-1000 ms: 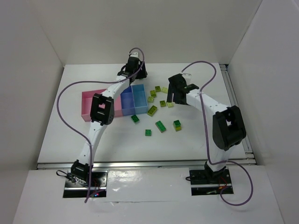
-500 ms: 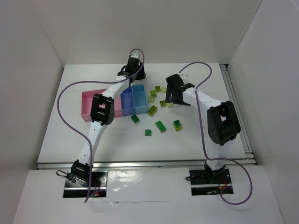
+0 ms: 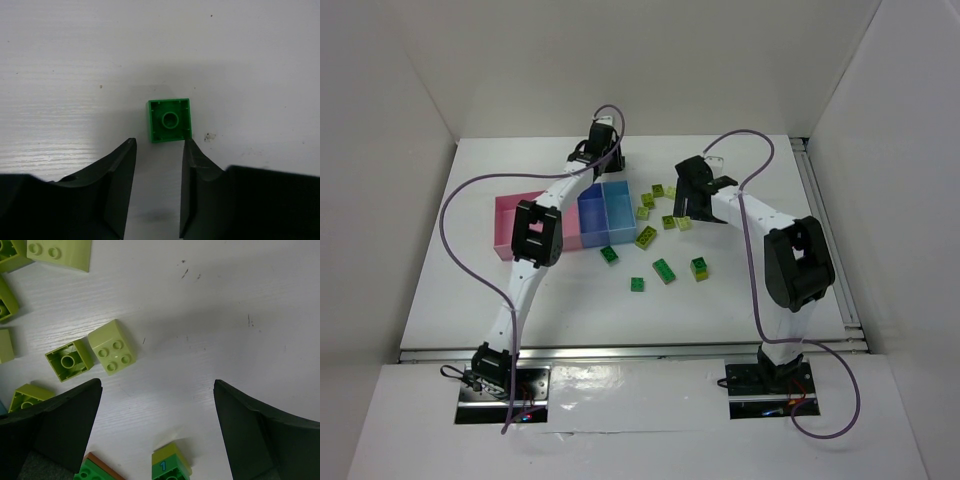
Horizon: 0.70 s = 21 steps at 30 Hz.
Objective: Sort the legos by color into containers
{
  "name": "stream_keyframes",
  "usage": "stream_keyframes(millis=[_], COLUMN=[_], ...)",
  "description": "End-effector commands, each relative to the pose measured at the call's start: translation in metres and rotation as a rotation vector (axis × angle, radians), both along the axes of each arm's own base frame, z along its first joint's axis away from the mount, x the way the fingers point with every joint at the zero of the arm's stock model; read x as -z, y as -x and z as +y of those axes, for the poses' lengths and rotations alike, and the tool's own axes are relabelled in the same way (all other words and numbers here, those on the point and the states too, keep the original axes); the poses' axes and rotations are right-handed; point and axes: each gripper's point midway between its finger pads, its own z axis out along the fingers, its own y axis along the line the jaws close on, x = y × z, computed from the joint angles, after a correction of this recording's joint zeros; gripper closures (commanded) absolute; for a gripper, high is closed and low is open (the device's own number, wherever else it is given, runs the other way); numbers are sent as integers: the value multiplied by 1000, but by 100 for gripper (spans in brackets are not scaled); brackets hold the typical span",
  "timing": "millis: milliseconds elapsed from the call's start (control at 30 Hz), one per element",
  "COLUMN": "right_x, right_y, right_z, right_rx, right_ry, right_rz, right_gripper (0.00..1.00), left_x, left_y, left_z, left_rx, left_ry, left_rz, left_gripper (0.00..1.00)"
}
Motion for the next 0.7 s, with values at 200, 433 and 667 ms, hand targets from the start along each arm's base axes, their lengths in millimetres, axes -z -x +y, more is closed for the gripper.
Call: stream_keyframes(millis=[200,433,667], right_x=[-24,-19,-27], right_y=[-19,-21,-24], right_z=[-2,-1,0], right_rx=[24,17,2], right_ry=[-19,-10,-9], right_rz=[-81,-71,-96], right_gripper=[0,0,0], left_x=[-15,-22,-58], left_y=[-6,-9,3], left_z=[2,-1,-4], left_rx=[19,27,44], left_ry=[-5,8,52], left_rz=[-36,-62,-96], left_gripper=[63,69,64])
